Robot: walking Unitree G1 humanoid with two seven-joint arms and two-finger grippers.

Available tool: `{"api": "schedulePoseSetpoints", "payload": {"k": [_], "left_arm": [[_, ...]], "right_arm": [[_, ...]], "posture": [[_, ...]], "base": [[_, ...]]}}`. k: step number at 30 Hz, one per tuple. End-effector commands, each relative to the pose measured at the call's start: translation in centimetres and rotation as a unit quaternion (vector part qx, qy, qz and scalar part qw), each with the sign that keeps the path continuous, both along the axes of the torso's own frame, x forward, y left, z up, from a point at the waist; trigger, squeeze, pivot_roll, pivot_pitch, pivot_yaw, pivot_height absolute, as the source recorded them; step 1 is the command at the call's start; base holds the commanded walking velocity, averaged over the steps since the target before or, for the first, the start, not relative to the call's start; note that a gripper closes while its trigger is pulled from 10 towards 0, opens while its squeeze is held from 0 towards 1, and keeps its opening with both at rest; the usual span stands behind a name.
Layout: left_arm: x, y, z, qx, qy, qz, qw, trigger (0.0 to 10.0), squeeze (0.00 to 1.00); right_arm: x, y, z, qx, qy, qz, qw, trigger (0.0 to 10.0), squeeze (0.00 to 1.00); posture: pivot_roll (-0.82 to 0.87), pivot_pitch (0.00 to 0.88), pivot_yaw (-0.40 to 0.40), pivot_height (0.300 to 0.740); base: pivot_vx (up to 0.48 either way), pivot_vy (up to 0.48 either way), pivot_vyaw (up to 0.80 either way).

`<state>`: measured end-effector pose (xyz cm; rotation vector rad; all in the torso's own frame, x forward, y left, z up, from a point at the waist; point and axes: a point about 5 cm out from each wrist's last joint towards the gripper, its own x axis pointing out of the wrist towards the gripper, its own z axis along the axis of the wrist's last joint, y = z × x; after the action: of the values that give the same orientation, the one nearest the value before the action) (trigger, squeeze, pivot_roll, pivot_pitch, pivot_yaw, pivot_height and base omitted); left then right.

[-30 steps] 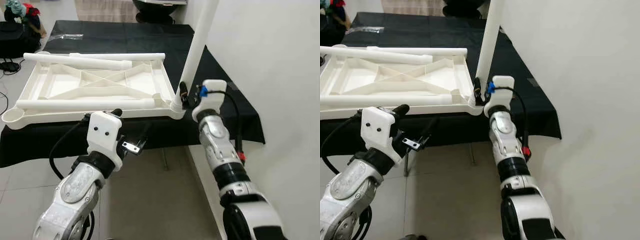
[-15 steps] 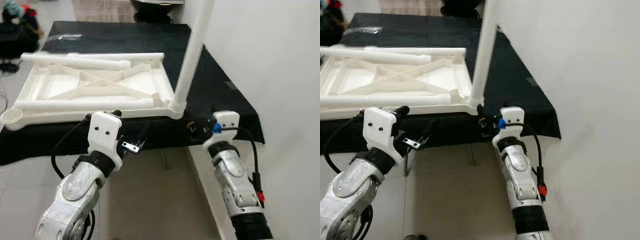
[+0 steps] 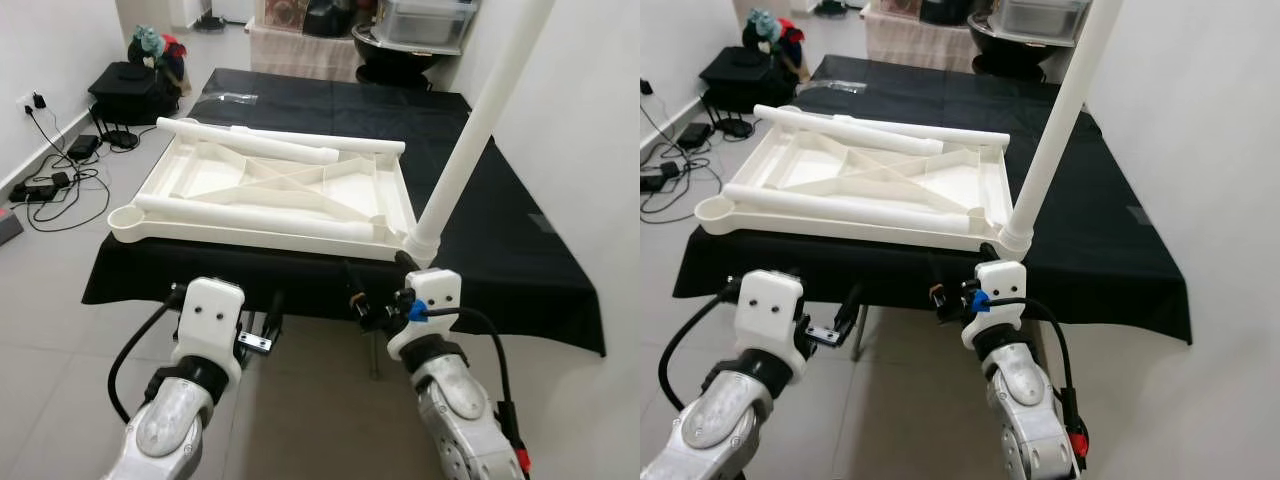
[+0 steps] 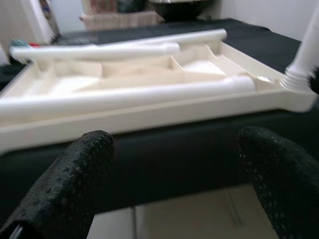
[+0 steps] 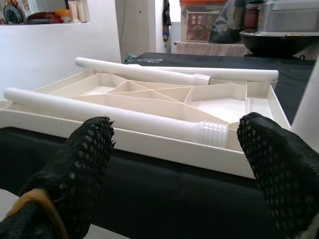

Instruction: Building children table

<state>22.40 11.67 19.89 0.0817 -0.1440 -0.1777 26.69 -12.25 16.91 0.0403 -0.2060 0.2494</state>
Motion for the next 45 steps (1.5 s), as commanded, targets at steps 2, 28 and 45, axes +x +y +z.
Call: {"api": "schedulePoseSetpoints", "payload": {"k": [2, 28, 45], "left_arm": [[0.3, 0.0, 0.2, -0.003, -0.008, 0.003, 1.0, 10.0, 0.0], [1.5, 1.7, 2.7, 0.02, -0.064, 0.028, 0.997, 10.0, 0.0], [1.7, 1.9, 4.4, 0.016, -0.091, 0.024, 0.995, 10.0, 0.0]], "right_arm": [[0.1, -0.7, 0.4, 0.001, -0.002, -0.012, 1.0, 10.0, 0.0], [1.1, -14.7, 1.9, -0.099, -0.033, -0.275, 0.956, 10.0, 0.0], [2.3, -15.2, 3.5, -0.062, -0.061, -0.333, 0.939, 10.0, 0.0]], "posture": [[0.05, 0.104, -0.074, 0.74], [0.05, 0.099, -0.068, 0.74], [0.06, 0.106, -0.068, 0.74]], "base": [[0.0, 0.0, 0.0], [0.208, 0.0, 0.0], [0.0, 0.0, 0.0]]}}
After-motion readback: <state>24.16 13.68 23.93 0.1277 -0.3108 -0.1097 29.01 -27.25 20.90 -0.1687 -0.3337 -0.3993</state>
